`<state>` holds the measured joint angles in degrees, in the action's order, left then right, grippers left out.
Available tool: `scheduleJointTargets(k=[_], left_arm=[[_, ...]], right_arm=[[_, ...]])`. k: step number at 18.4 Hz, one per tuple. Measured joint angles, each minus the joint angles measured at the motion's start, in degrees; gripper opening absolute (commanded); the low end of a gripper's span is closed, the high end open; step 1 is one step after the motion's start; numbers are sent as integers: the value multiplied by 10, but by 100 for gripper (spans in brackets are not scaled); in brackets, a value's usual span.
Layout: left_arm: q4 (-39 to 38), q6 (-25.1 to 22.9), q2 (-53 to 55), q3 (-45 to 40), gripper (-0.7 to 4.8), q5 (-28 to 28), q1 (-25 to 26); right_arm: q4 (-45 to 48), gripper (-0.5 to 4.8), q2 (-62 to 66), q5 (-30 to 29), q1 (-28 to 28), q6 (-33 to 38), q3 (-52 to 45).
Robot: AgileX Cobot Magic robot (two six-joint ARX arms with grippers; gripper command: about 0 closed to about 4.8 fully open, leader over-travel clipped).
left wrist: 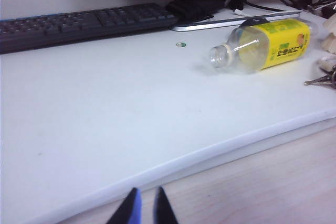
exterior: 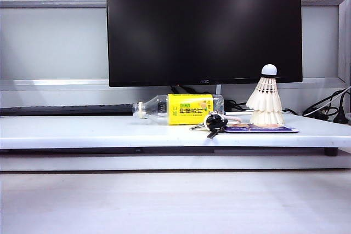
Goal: Stack the badminton balls on the table vertically.
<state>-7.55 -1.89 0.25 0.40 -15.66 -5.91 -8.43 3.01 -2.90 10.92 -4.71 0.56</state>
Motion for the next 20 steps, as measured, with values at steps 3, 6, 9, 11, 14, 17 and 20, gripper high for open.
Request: scheduleJointTargets(k=[3, 6, 9, 11, 14, 17, 20], left_arm=[[0, 0, 0, 0, 49, -1, 16], [0, 0, 0, 0, 49, -2, 38], [0, 0, 0, 0, 49, -1, 49], [0, 0, 0, 0, 49, -1, 49], [0, 0, 0, 0, 49, -2, 49], [0, 0, 0, 0, 49, -1, 49], [0, 0, 0, 0, 49, -2, 49]], right_arm=[[9, -1, -28, -2, -9, 0, 0], [13, -1, -28, -1, -16, 1, 0], [13, -1, -28, -1, -17, 1, 0], [13, -1, -28, -1, -22, 1, 0], [13, -1, -28, -2, -23, 1, 0], [13, -1, -28, -2, -23, 1, 0], [13, -1, -28, -2, -23, 1, 0]])
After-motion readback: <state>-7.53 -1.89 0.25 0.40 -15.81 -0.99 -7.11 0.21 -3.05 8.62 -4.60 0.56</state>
